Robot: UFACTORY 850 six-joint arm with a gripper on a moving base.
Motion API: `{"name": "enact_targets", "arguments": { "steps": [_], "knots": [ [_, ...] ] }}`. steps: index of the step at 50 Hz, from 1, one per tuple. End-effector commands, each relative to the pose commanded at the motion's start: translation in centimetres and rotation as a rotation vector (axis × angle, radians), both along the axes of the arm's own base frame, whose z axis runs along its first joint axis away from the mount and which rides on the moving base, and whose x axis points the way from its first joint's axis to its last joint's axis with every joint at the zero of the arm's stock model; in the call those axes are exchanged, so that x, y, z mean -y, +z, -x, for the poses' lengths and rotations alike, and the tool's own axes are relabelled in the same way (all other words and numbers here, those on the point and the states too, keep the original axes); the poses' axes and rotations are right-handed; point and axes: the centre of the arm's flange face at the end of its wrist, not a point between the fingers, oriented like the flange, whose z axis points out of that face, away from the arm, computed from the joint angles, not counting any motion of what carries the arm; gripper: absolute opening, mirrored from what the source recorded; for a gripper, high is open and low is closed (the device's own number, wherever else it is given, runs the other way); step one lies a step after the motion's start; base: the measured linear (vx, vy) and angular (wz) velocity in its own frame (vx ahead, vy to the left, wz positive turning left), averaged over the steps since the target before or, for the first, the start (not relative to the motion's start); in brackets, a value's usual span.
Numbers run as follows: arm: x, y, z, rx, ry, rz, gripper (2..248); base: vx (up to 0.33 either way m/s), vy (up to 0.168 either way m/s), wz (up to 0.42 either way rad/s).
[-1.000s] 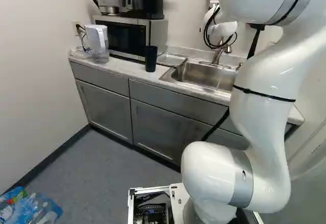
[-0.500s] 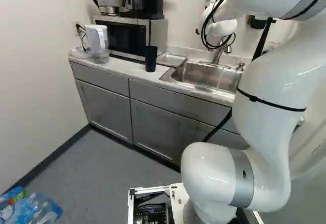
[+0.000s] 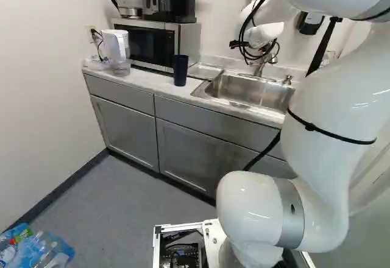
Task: Rinse the cup and place it in the tray
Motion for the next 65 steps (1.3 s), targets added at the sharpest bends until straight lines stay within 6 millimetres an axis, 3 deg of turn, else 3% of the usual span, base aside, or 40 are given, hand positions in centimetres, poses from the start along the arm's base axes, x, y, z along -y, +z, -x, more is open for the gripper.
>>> {"name": "enact_targets", "arguments": {
  "steps": [48,65],
  "knots": [
    [-0.9,-2.7,7.1,-0.331,-0.026,-0.108,247,0.0,0.0,0.0],
    [0.6,-3.3,9.6,-0.414,-0.072,-0.146,247,0.0,0.0,0.0]
  ]
}}
